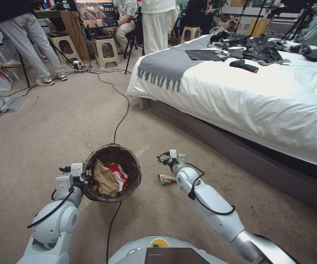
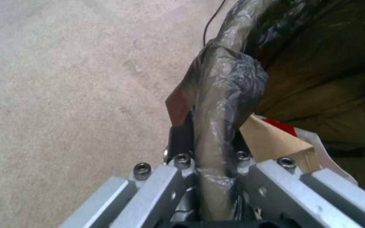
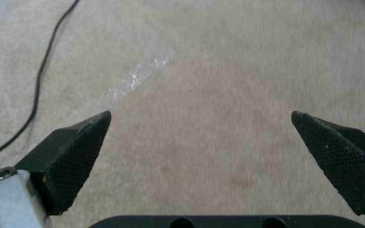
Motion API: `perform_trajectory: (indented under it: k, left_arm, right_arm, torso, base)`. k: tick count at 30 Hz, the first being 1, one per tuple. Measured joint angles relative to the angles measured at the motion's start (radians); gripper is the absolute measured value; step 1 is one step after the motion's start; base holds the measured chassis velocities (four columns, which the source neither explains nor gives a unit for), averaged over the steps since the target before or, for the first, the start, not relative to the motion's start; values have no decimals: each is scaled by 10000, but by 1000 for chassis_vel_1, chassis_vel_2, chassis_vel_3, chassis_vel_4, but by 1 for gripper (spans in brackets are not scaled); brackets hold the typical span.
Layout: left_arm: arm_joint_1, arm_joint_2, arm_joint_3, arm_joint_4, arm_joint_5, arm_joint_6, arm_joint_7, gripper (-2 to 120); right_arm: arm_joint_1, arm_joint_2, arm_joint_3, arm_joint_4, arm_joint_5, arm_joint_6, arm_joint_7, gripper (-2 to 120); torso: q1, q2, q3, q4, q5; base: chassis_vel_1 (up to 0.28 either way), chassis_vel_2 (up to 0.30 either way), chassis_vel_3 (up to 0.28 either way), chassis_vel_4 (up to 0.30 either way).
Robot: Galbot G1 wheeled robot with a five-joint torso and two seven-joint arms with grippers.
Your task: Pick up the trash bin, then pick up the garbage from the floor and place it into the trash bin.
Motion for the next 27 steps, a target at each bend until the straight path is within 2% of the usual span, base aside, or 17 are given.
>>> perform_trajectory:
  k: [4, 12, 22, 27]
  left_arm:
    - [-33, 0, 53, 130, 34, -5, 16, 0]
    - [-54, 14, 66, 231, 40, -55, 67, 0]
    - [-81, 3, 95, 348, 59, -88, 108, 0]
    - [-87, 17, 100, 364, 63, -91, 121, 0]
  right_arm:
    - [-708, 349, 608, -78, -261, 172, 38, 100]
    - [-1155, 407, 906, 154, -256, 360, 209, 100]
    - [-1553, 428, 1020, 192, -272, 504, 220, 100]
    - [-1613, 246, 873, 50, -873, 607, -87, 100]
  torso:
    - [0, 0, 0, 0, 1]
    - [0, 0, 0, 0, 3]
    - [0, 0, 0, 0, 3]
    - [0, 0, 0, 1, 3]
  base:
    - [0, 0, 0, 0]
    - [0, 0, 0, 0]
    - [0, 0, 0, 0]
    - [0, 0, 0, 0]
